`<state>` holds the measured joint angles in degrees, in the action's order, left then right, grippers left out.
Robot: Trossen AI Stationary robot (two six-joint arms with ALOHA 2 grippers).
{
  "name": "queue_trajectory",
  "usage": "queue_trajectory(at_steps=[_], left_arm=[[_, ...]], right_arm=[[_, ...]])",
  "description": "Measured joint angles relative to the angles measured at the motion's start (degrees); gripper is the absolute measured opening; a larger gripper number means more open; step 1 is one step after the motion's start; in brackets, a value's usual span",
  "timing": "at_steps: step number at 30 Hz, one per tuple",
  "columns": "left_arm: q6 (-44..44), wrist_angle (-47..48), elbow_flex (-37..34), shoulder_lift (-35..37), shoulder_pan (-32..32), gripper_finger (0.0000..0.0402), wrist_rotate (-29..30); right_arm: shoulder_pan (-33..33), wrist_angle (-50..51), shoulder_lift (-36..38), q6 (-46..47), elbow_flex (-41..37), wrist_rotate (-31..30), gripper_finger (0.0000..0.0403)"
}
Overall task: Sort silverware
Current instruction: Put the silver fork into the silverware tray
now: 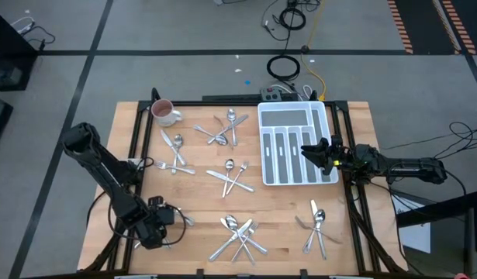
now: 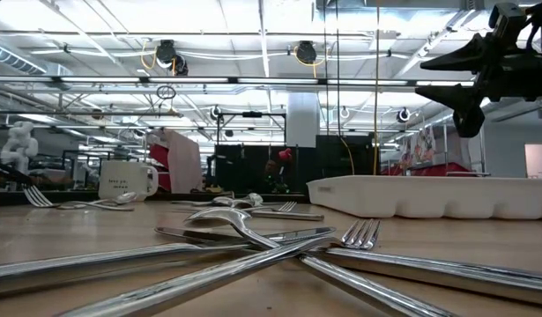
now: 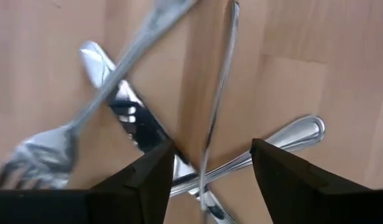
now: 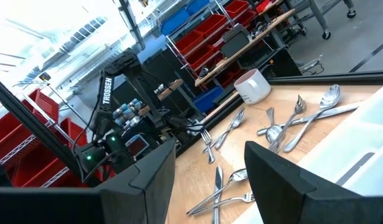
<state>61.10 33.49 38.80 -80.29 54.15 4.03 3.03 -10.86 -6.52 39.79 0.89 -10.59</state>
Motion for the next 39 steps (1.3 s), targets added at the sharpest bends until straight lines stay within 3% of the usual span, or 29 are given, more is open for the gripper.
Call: queue_trajectory(at_steps=[3,7,15,21,29,32,35,39], left_arm=[[0.0,-3.9,-2.0,-0.9,0.0,0.0193,-1.3],[0.0,-2.4,-2.3,-2.4,-0.5,0.0156,-1.6],[0.1,-0.6,-1.5,-2.9,-1.5,0.0015,-1.7],[0.0,1.1,3.0,-3.0,-2.8,0.0006,-1.3],[-0.6,12.9,15.3,-3.1,-4.5,0.0005,0.5],[-5.1,22.0,23.3,-3.0,-6.3,0.0005,9.0],[-15.9,31.3,29.4,-3.0,-9.8,0.0005,23.5],[-45.4,30.6,31.7,-2.9,-18.9,0.0004,40.3]], right_arm=[[0.0,0.0,0.0,-0.1,0.0,0.0,0.0185],[0.0,0.0,0.0,-0.1,0.0,0.0,0.0185],[0.0,0.1,0.0,0.0,0.0,-0.1,0.0185],[0.0,1.1,0.0,0.0,0.0,-0.1,0.0185],[0.0,3.8,0.0,0.0,0.0,-0.1,0.0185],[0.0,3.8,0.0,0.3,0.0,-0.1,0.0185],[0.0,3.8,0.0,1.3,0.0,-0.1,0.0185],[0.0,4.3,0.0,1.3,0.0,-0.1,0.0185]])
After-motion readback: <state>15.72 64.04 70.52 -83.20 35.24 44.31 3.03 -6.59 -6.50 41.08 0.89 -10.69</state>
